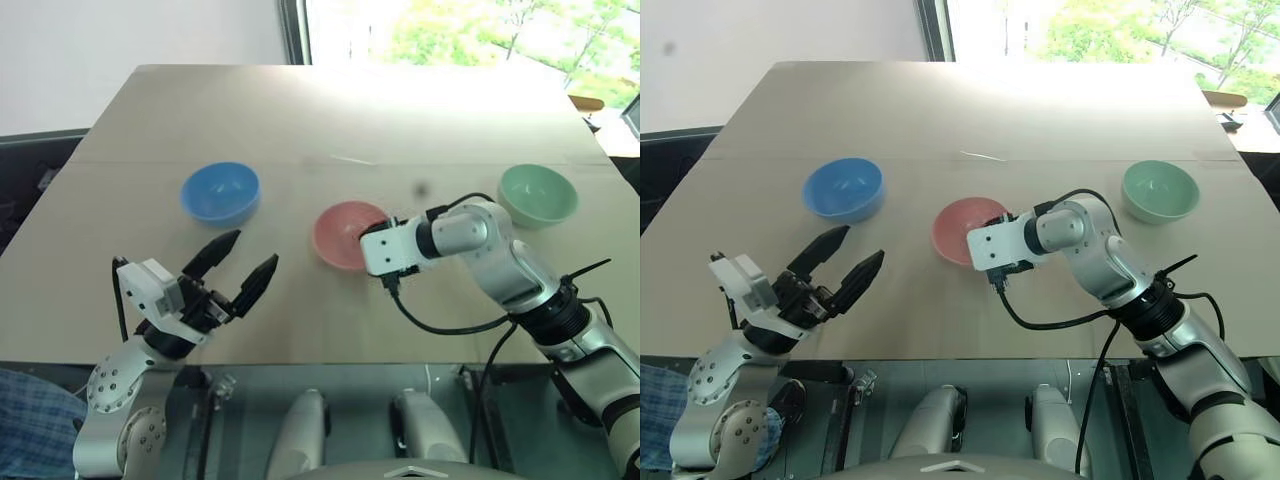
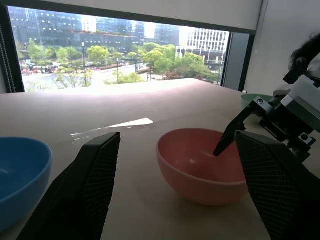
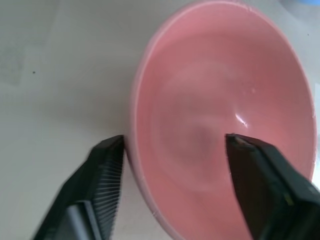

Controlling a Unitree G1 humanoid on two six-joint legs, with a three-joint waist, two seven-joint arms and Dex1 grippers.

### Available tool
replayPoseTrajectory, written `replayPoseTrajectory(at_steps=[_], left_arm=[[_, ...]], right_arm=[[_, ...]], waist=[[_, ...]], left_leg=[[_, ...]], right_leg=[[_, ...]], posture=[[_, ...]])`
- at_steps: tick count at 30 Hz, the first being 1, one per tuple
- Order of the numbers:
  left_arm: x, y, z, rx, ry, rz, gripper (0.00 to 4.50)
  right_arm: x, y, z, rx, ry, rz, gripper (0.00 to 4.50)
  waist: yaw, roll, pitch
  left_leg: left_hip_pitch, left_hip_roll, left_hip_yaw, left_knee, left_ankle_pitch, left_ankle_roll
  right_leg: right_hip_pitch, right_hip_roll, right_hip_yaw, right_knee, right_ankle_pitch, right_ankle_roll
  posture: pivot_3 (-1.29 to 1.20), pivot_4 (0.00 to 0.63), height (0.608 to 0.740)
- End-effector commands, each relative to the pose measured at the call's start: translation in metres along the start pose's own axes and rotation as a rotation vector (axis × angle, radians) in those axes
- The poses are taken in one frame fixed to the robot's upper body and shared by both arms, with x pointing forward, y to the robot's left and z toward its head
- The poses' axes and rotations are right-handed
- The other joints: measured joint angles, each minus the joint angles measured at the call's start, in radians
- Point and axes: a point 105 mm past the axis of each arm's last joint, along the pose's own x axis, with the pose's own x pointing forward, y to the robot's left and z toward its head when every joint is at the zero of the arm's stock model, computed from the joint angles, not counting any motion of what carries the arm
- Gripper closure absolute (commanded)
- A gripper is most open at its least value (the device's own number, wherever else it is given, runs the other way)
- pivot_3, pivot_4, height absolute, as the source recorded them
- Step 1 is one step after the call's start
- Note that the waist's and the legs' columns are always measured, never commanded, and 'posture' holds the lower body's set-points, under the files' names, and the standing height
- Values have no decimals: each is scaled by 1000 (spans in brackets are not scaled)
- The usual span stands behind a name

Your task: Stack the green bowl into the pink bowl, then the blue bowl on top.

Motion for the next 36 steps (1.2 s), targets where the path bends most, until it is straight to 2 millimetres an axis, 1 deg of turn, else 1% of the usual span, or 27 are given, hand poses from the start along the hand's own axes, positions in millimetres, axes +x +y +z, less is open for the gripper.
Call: replayPoseTrajectory(at_steps=[1,4,10,15,17,20,21,25,28,32,36], left_arm=[[2,-1,6,20,-20,-14,618],[3,-2,5,15,-20,-22,618],[7,-4,2,-4,-23,-50,618],[14,-8,2,-16,-37,-90,618],[16,-8,2,-18,-40,-101,618],[22,-11,2,-18,-46,-133,618],[23,-11,2,-17,-44,-141,618],[25,-12,0,-16,-39,-159,618],[27,-12,-1,-18,-41,-163,618],[27,-9,-1,-13,-37,-160,618],[25,-8,-1,-9,-31,-159,618]], right_arm=[[-27,-8,-6,42,7,-43,95],[-44,-1,-24,77,63,-36,95],[-79,-3,-62,193,192,-143,95],[-112,-15,-101,413,291,-316,95],[-122,-20,-112,471,318,-375,95],[-147,-26,-145,537,426,-498,95],[-152,-26,-152,562,443,-526,95],[-159,-23,-177,694,472,-612,95],[-159,-17,-193,750,499,-624,95],[-146,-7,-200,772,498,-581,95],[-138,-4,-202,786,484,-557,95]], waist=[[1,0,0],[10,0,0],[5,0,0],[2,0,0],[3,0,0],[3,0,0],[4,-1,0],[1,-1,0],[-1,-1,0],[-1,0,0],[-1,0,0]], left_leg=[[0,0,0,0,0,0],[-1,-1,-2,0,0,0],[-1,-2,-2,0,0,0],[-1,-2,-1,0,0,0],[-1,-2,-1,0,0,0],[-1,-2,-1,0,0,0],[-1,-2,-1,0,0,0],[-1,-2,0,0,0,0],[-1,-2,1,0,0,0],[-1,-2,1,0,0,0],[-1,-2,1,0,0,0]], right_leg=[[0,0,0,0,0,0],[1,-1,-2,-1,0,0],[0,-2,-2,0,0,0],[1,-2,-2,0,0,0],[1,-1,-2,0,0,0],[1,-1,-1,0,0,0],[1,-2,-1,0,0,0],[0,-1,-1,-1,0,0],[0,-1,0,0,0,0],[0,-1,1,0,0,0],[0,-1,1,0,0,0]], posture=[[0,150,740],[0,150,740],[0,150,740],[0,150,740],[0,150,740],[0,150,740],[0,150,740],[0,150,740],[0,150,740],[0,150,740],[0,150,740]])
